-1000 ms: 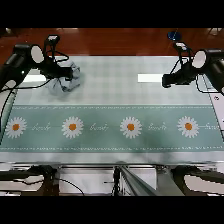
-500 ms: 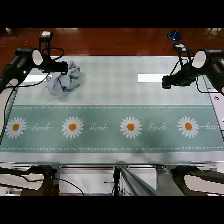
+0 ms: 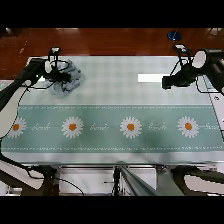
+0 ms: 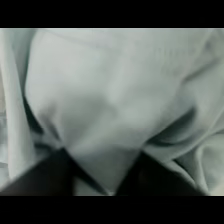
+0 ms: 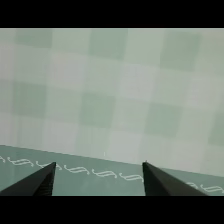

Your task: Fold the shirts.

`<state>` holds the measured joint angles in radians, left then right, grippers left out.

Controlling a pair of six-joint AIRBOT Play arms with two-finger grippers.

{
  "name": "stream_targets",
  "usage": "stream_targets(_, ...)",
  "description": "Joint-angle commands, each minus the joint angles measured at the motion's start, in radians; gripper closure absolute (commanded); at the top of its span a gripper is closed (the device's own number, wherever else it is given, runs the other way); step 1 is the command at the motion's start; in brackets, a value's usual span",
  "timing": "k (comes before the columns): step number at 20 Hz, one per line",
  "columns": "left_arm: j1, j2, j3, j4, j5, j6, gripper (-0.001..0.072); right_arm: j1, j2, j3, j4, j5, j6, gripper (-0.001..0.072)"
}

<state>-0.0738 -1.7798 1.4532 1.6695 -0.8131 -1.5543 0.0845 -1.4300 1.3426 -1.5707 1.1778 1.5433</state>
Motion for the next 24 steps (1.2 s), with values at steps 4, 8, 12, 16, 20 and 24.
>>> stream_targets(4,-0.007,0.027,0.232,-0.002,-0.197,-0.003,0.0668,0.000,0.000,0.000,0.001,0.003,0.003,0.0114)
stream_targets(8,-0.067,0.138,0.504,-0.005,-0.270,-0.034,0.0668,0.000,0.000,0.000,-0.008,0.041,0.002,0.0114)
stream_targets(12,-0.185,0.279,0.617,-0.013,-0.326,-0.027,0.0668,0.000,0.002,0.001,-0.055,0.132,-0.006,0.0115)
stream_targets(16,-0.343,0.367,0.617,-0.013,-0.537,-0.027,0.0667,0.000,0.003,0.031,-0.181,0.271,-0.042,0.0115)
stream_targets(20,-0.554,0.368,0.534,-0.056,-0.627,-0.009,0.0667,-0.003,0.020,0.040,-0.251,0.289,-0.043,0.0115)
stream_targets(24,-0.719,0.297,0.308,-0.130,-0.539,-0.011,0.0667,-0.002,0.021,0.040,-0.244,0.289,-0.043,0.0115)
